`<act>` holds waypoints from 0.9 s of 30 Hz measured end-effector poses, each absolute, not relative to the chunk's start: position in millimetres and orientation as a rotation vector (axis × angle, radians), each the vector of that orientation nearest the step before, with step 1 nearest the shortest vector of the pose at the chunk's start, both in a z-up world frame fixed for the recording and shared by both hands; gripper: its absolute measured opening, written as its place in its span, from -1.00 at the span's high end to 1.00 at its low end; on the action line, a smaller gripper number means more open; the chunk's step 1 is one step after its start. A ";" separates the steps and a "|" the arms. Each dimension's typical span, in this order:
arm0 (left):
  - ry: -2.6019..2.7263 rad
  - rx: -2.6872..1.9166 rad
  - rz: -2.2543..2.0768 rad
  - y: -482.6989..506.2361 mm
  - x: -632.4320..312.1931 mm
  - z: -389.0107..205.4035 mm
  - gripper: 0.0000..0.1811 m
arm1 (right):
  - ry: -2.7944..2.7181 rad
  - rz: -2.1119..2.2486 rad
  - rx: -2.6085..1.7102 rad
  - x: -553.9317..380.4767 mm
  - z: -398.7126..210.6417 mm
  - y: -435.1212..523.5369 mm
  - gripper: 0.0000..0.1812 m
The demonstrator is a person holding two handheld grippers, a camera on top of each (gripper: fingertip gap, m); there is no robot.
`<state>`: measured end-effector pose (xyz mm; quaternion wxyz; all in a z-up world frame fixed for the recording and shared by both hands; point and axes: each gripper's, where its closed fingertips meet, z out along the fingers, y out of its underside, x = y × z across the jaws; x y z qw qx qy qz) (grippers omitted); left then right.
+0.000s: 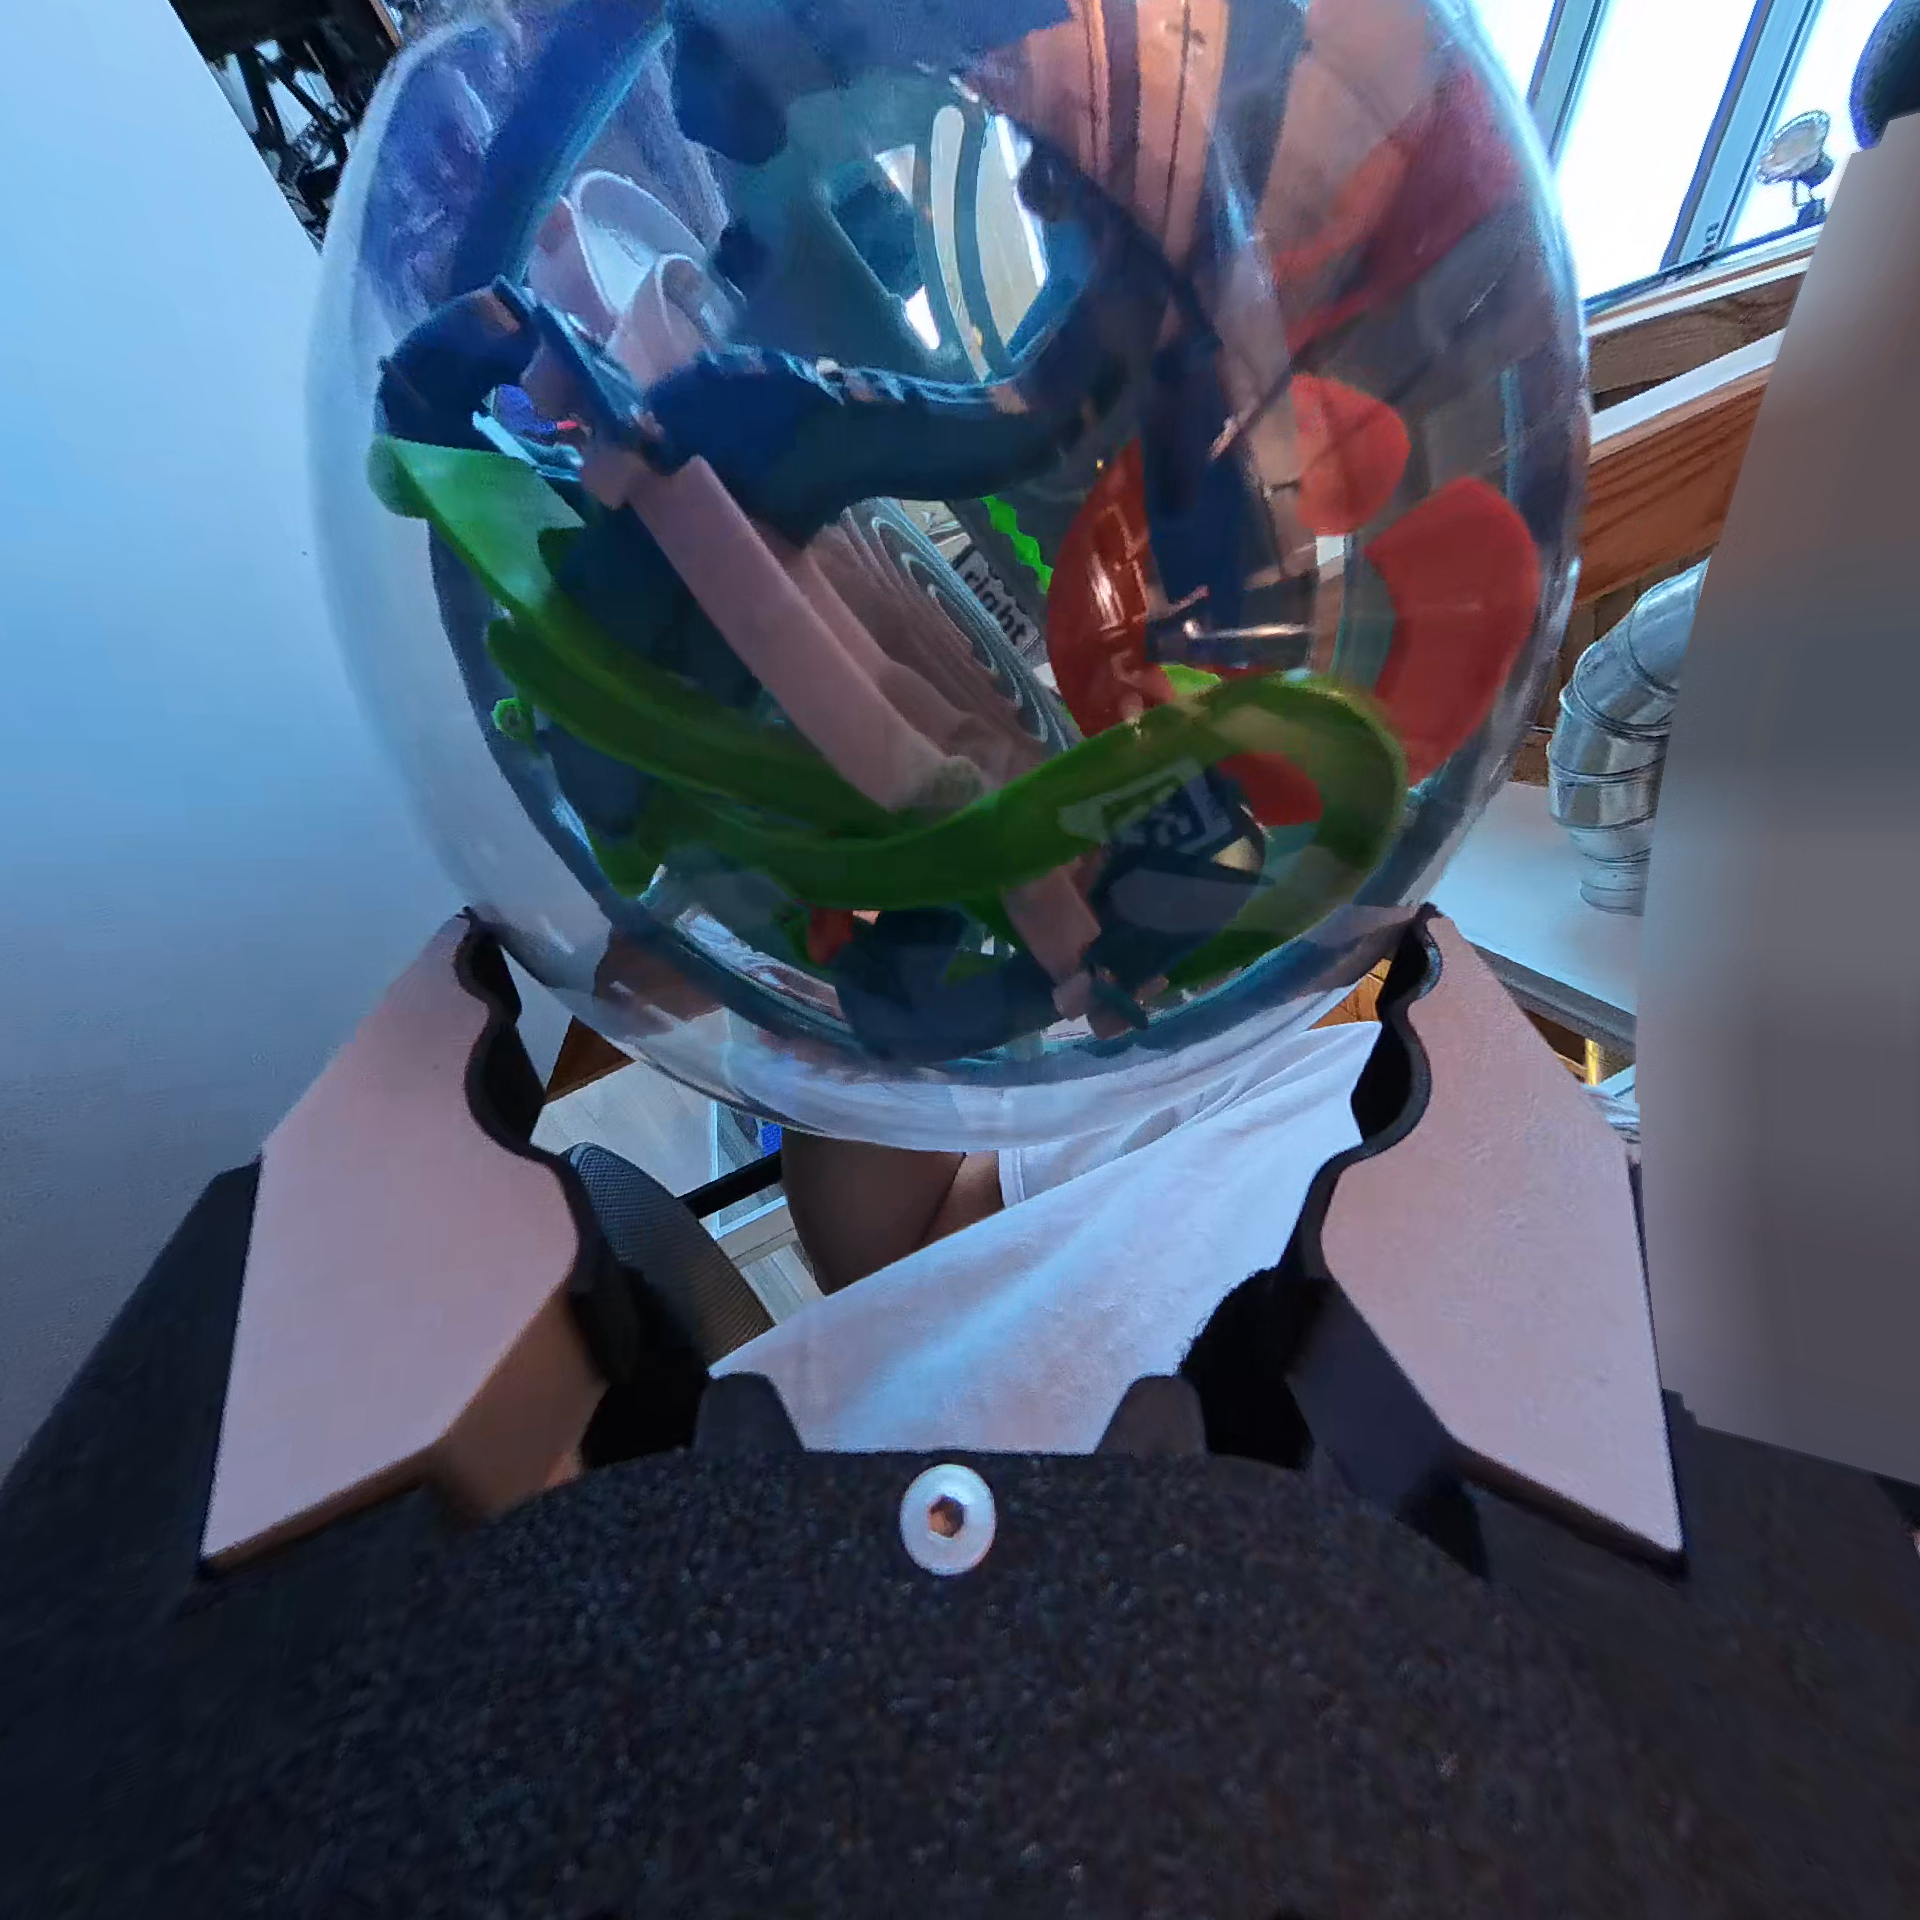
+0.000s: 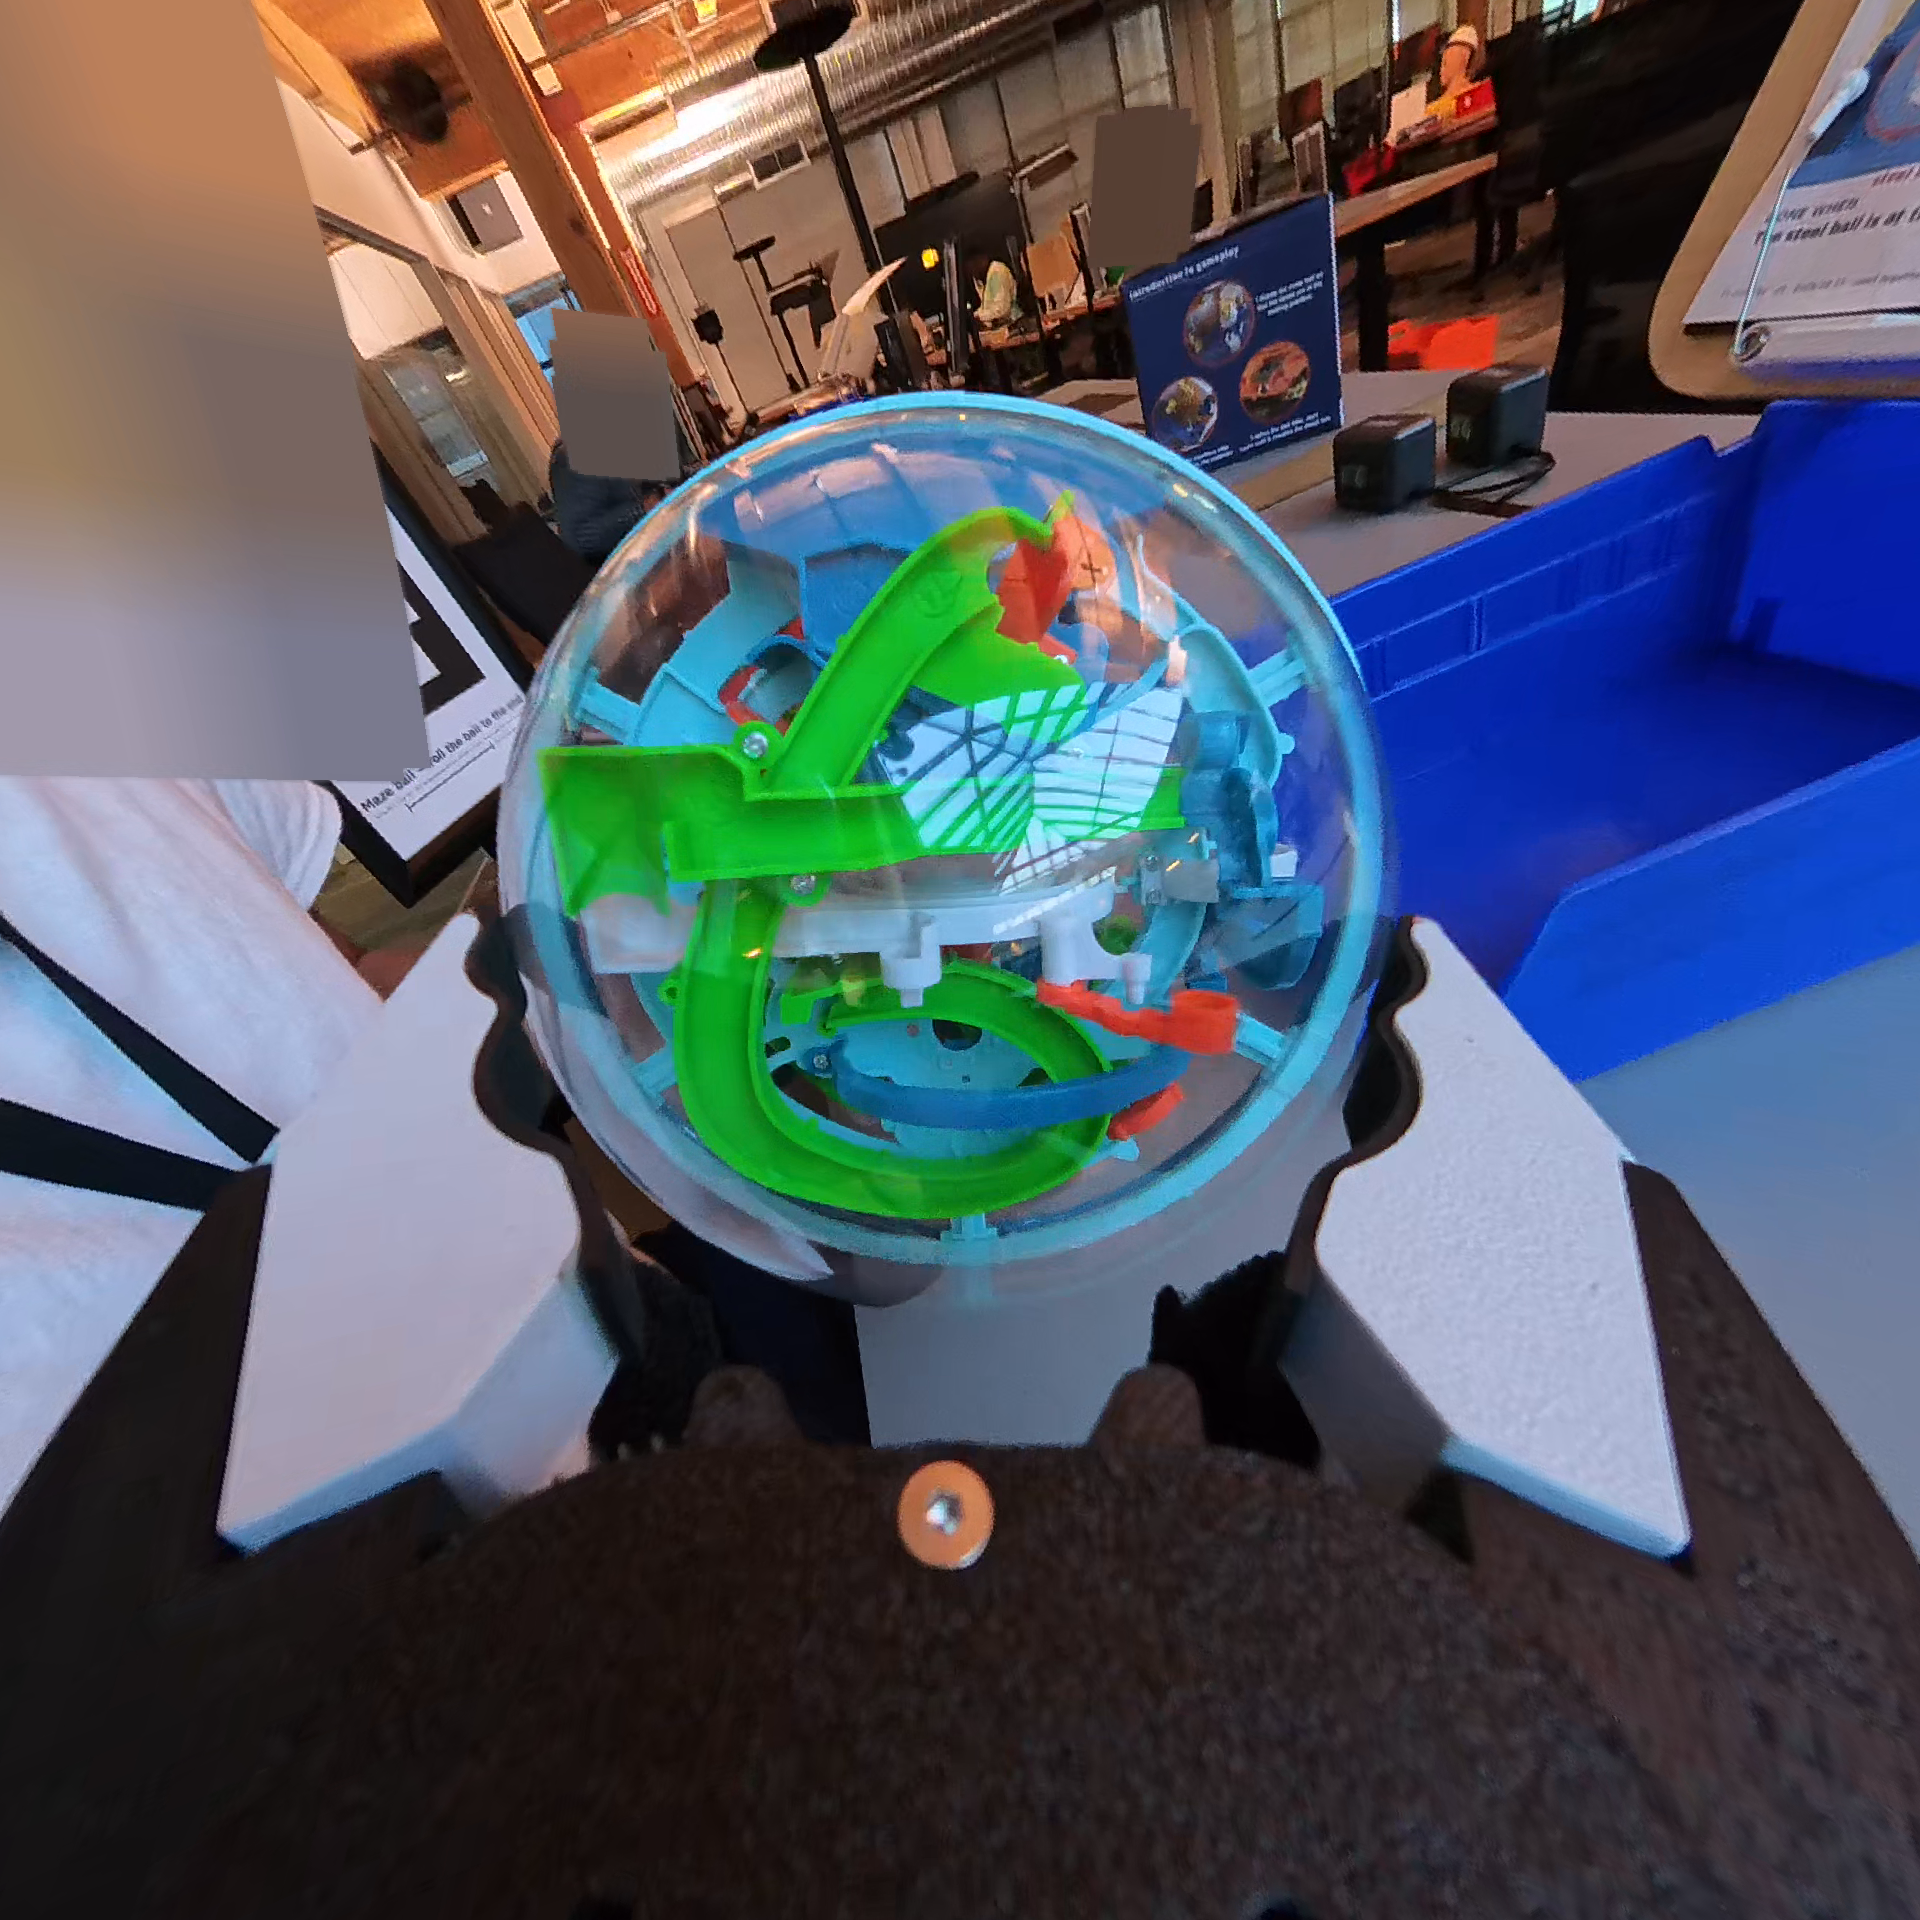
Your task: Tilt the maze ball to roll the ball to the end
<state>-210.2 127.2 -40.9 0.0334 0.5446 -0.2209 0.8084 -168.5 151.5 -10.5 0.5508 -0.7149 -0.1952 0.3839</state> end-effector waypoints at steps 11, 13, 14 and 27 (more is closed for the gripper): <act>-1.250 2.056 2.424 128.8 -218.4 -42.0 -0.76 | -0.554 0.857 -1.601 -178.0 -14.5 142.6 -0.70; -1.462 2.153 2.356 128.7 -219.8 -45.7 -0.76 | -0.547 0.864 -1.605 -179.3 -16.2 142.8 -0.70; -1.592 2.198 2.294 127.1 -220.3 -49.3 -0.75 | -0.534 0.880 -1.591 -179.6 -14.7 143.0 -0.70; -2.273 2.230 2.255 138.8 -237.0 -19.4 -0.71 | -0.500 1.217 -1.338 -186.1 -3.8 126.5 -0.69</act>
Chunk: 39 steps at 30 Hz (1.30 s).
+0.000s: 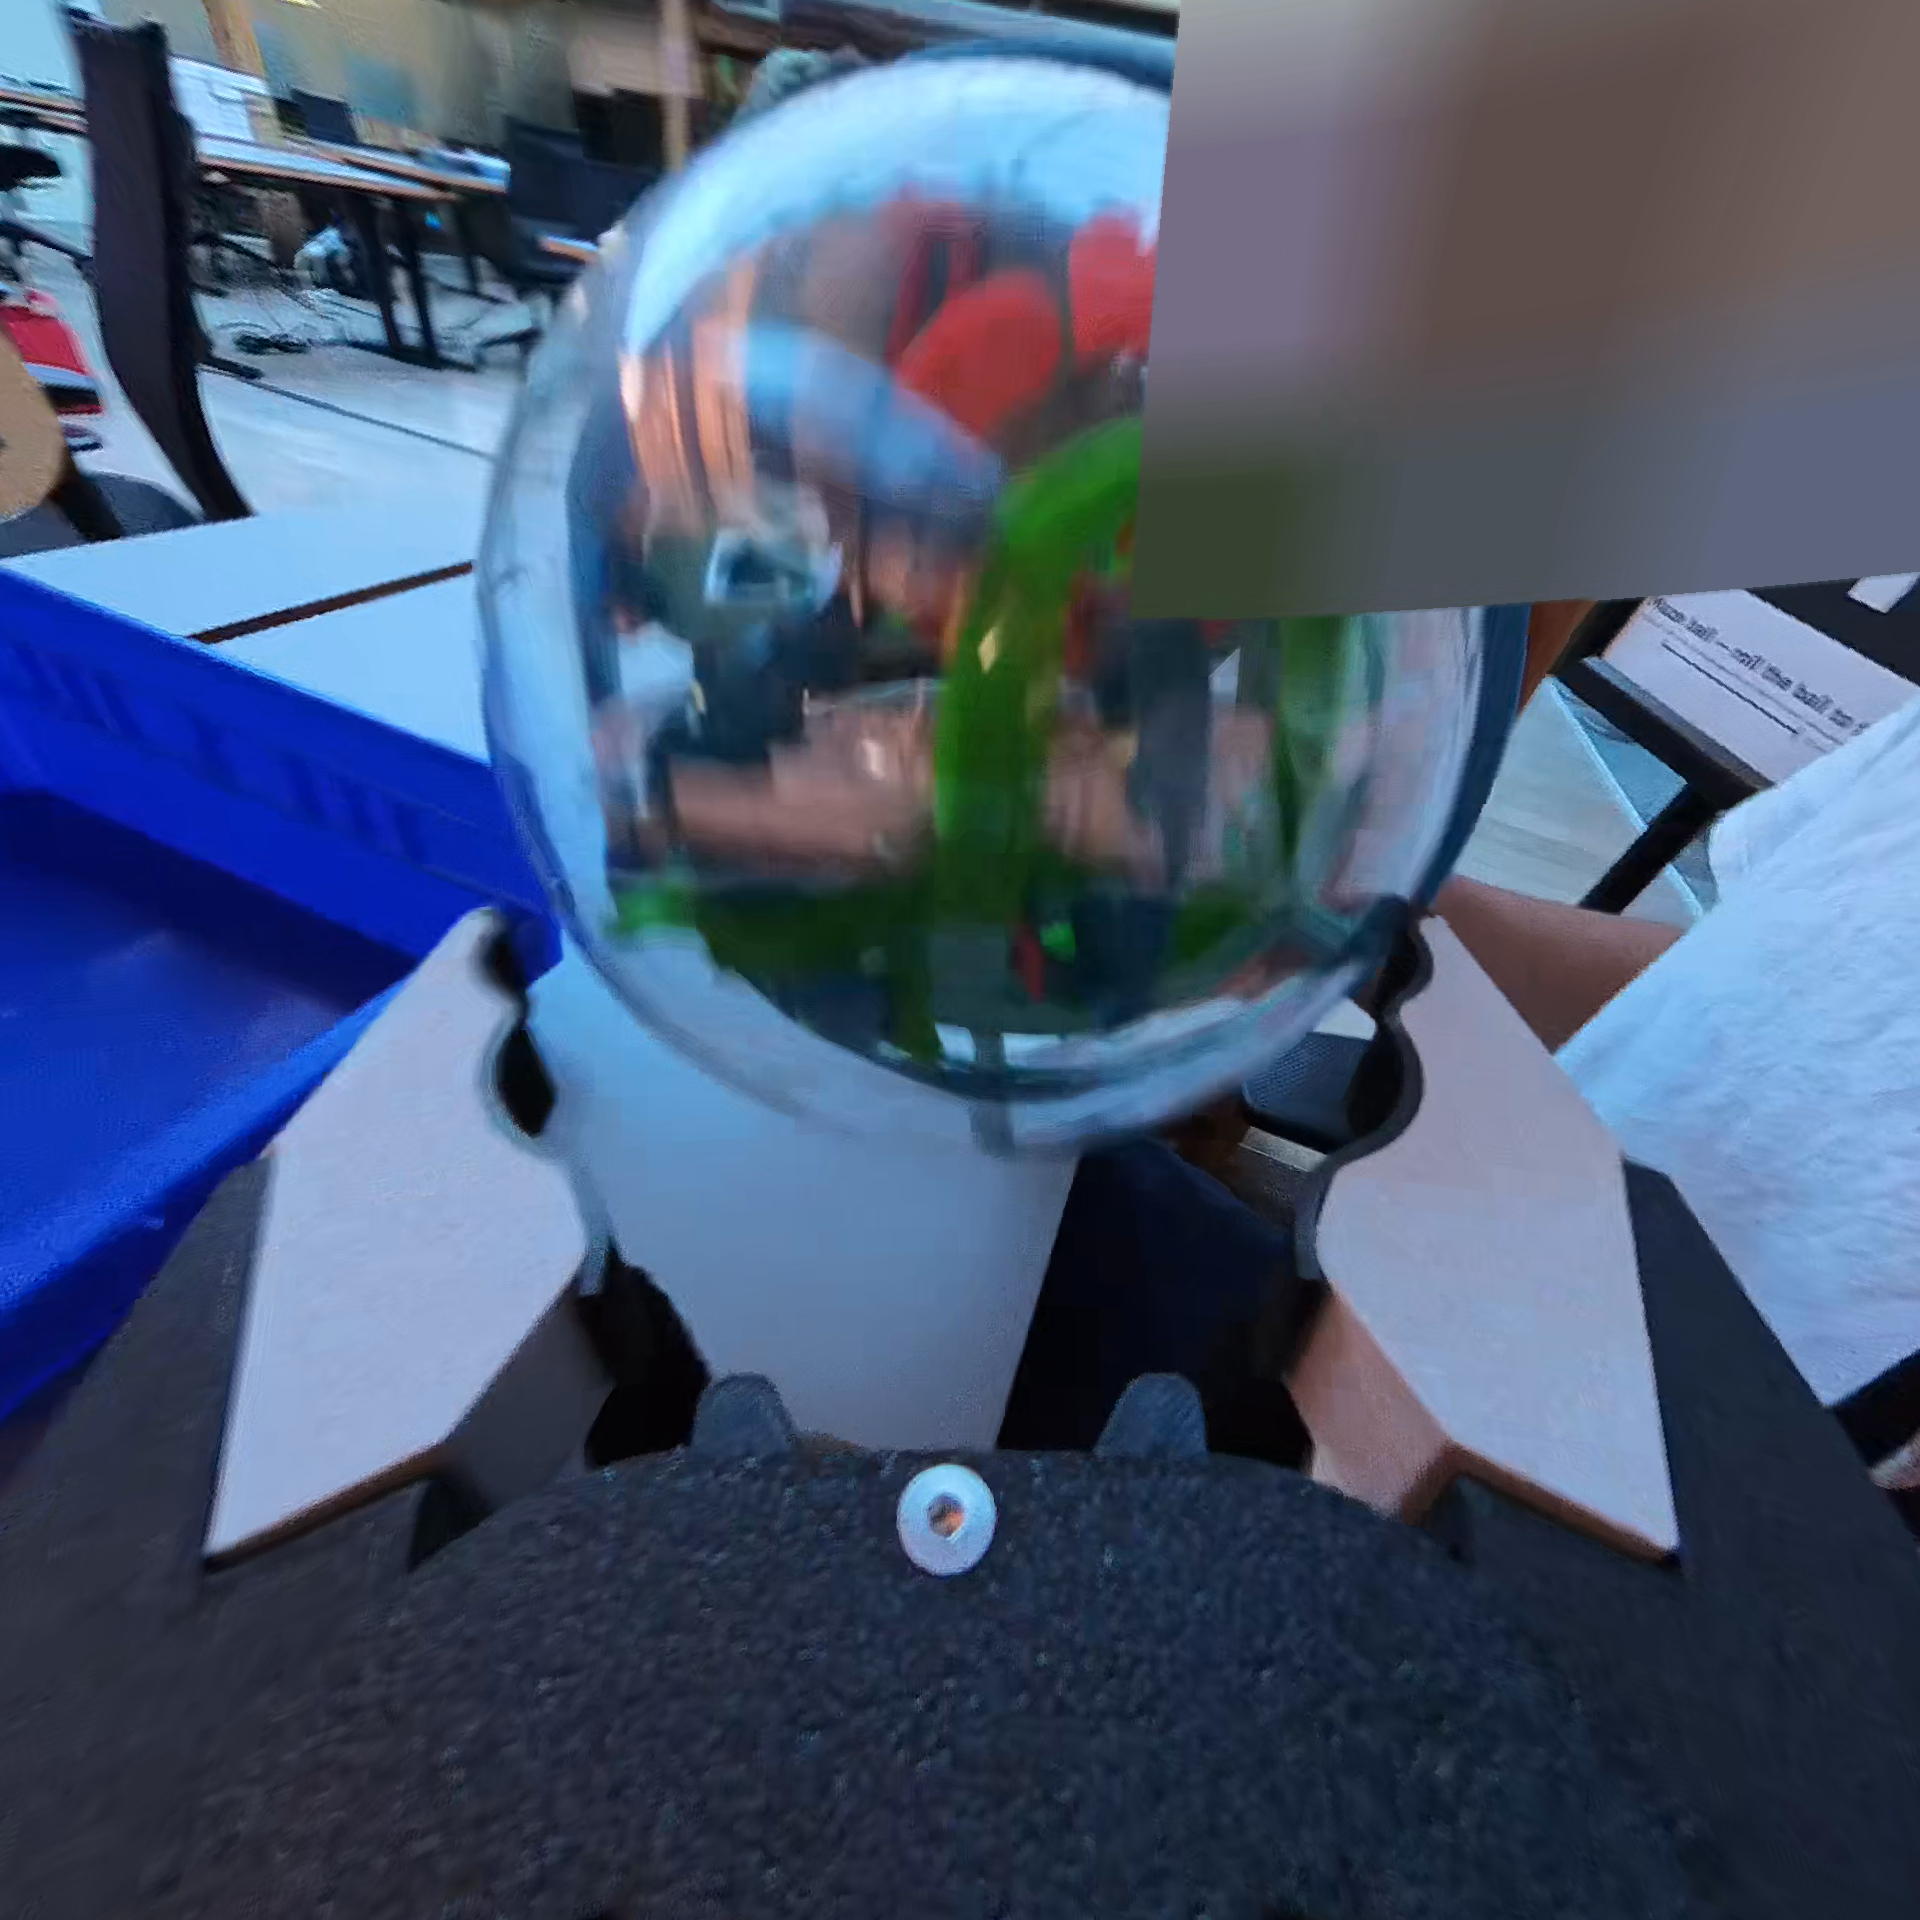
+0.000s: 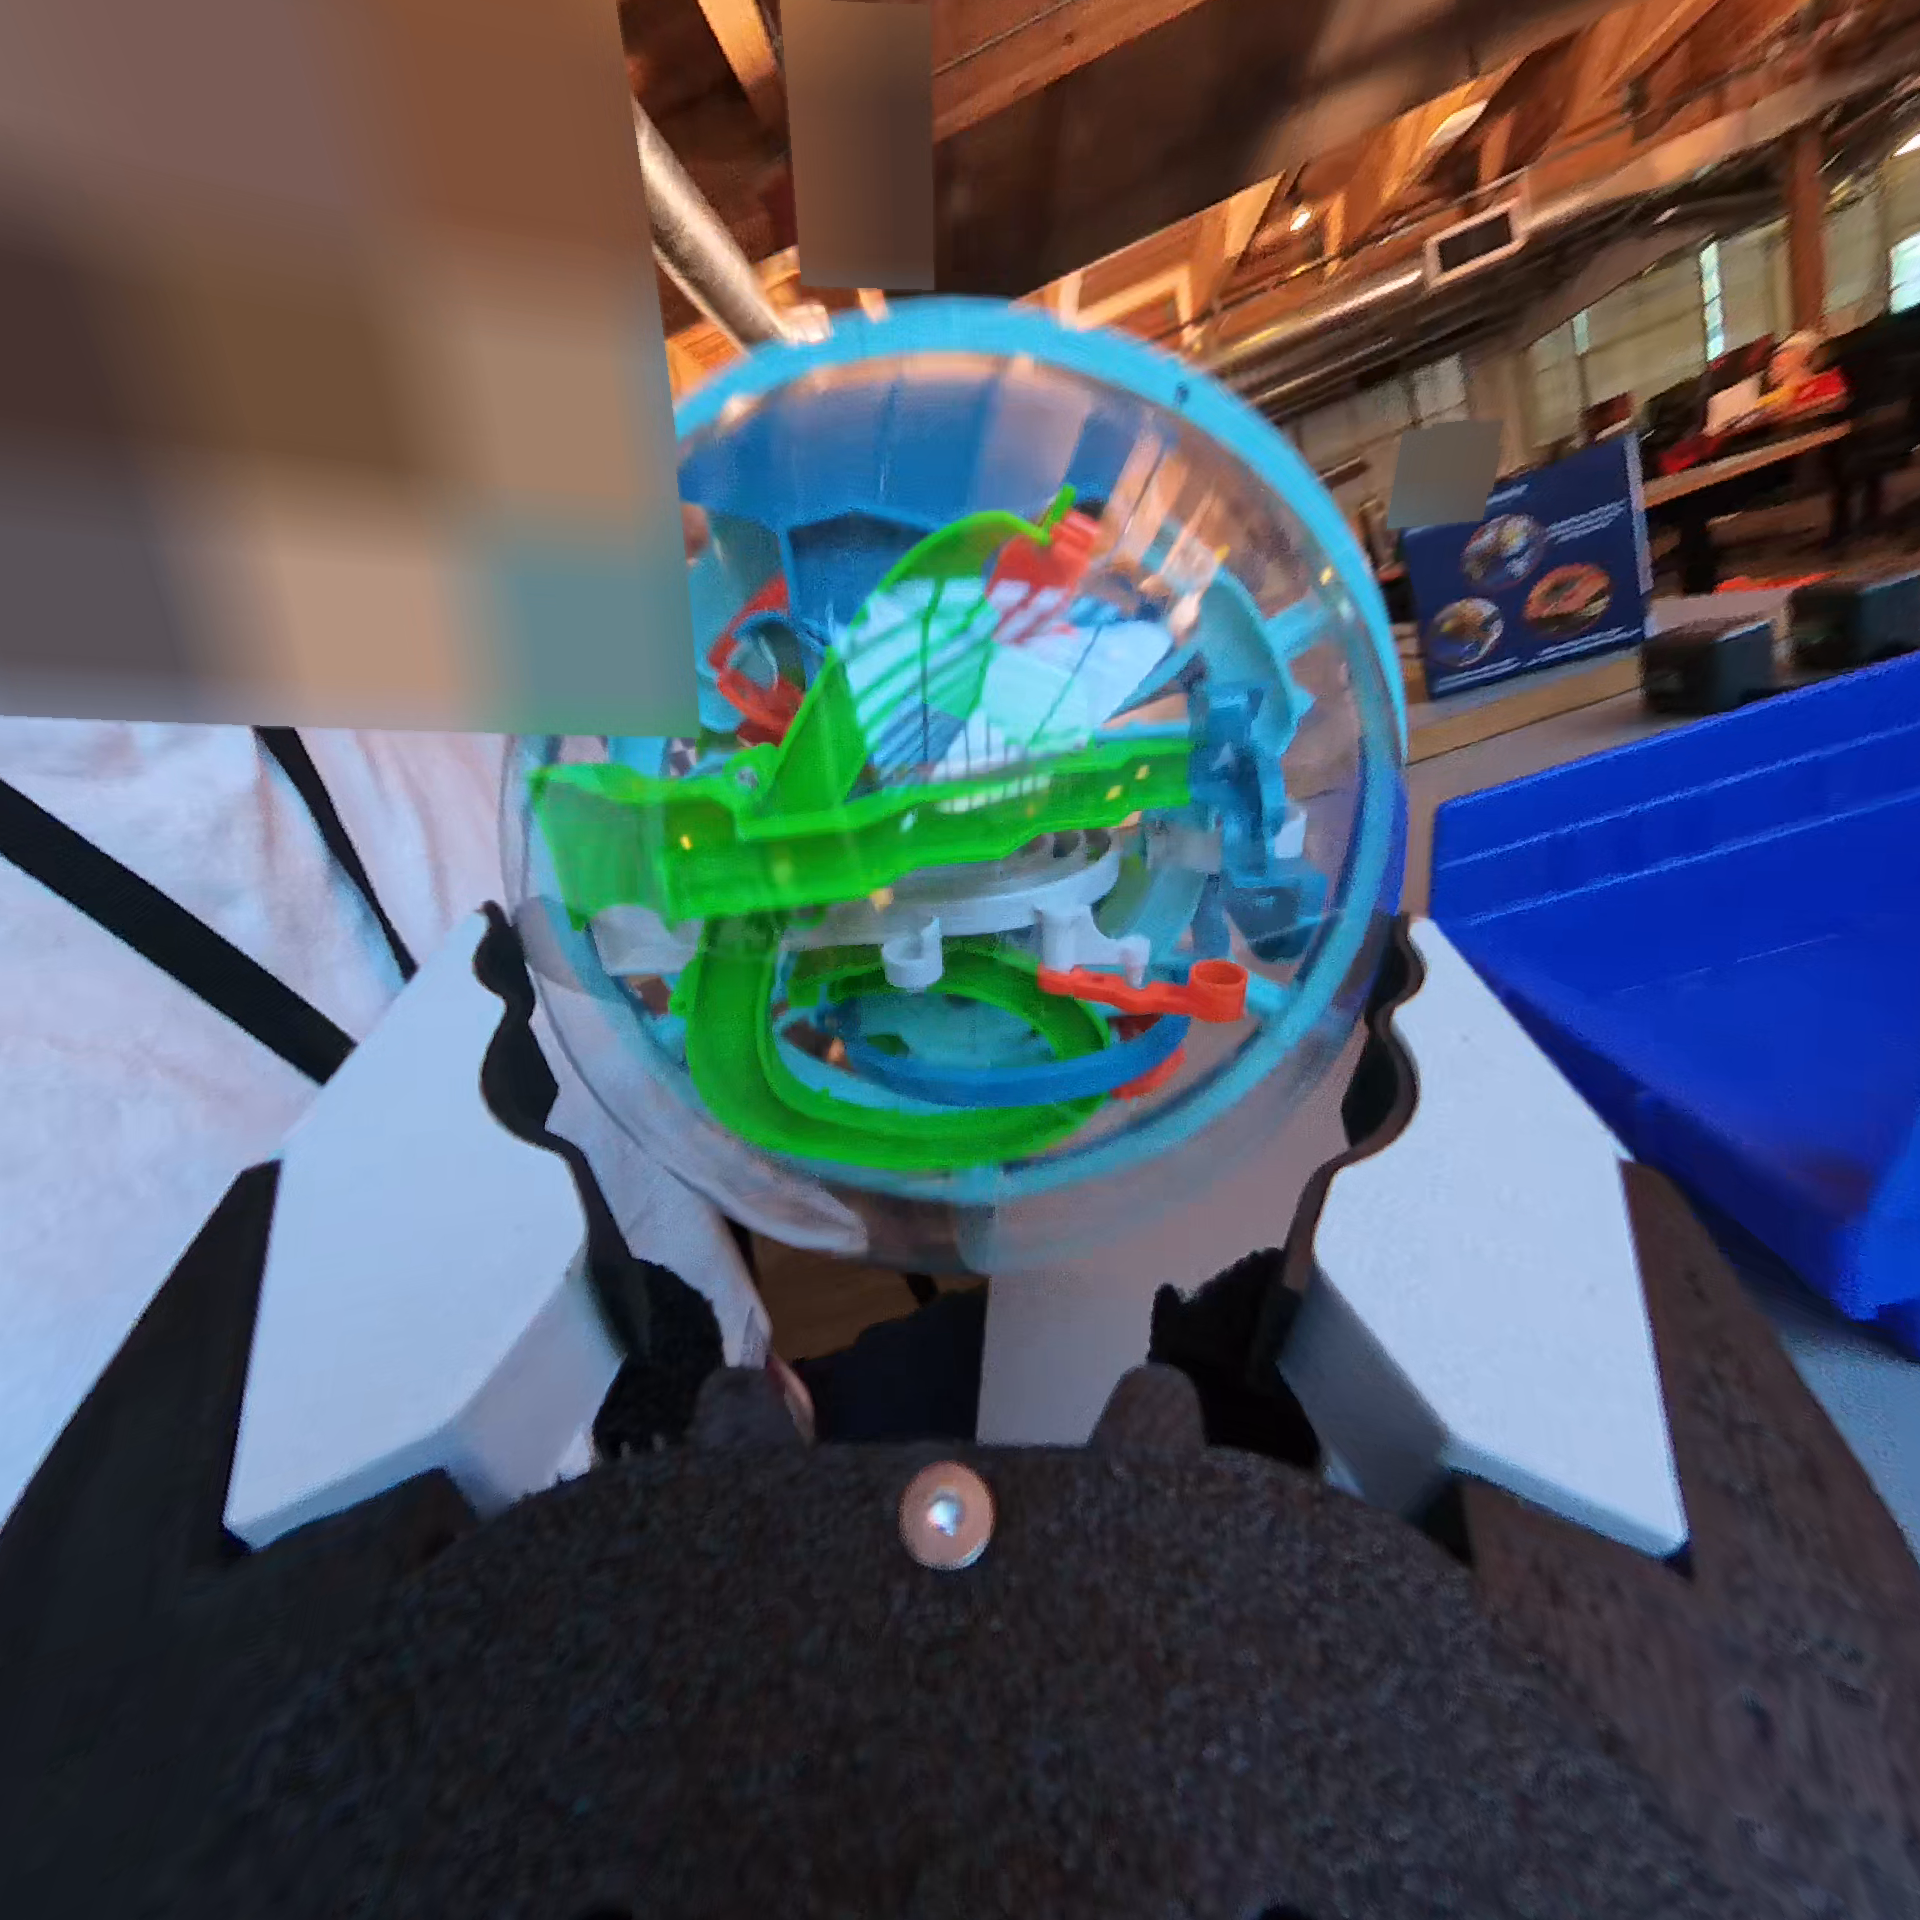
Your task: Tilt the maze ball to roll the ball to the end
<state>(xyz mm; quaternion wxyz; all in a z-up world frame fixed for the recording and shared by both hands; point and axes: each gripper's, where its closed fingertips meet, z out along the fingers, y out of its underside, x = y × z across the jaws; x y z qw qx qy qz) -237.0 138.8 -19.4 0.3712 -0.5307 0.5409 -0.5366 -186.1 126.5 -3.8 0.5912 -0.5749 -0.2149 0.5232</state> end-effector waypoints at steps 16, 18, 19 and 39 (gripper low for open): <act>1.420 -1.528 -1.457 151.6 -213.4 -65.3 -0.74 | -0.377 1.215 -1.652 -171.0 0.3 175.4 -0.70; 1.349 -1.539 -1.556 155.0 -211.7 -62.6 -0.73 | -0.370 1.202 -1.715 -172.5 4.9 184.9 -0.70; 1.325 -1.539 -1.603 155.5 -211.7 -61.8 -0.73 | -0.384 1.185 -1.731 -174.1 7.5 187.6 -0.70; 1.088 -1.711 -2.300 141.9 -216.4 -52.3 -0.74 | -0.527 1.235 -1.737 -175.3 -0.5 188.1 -0.71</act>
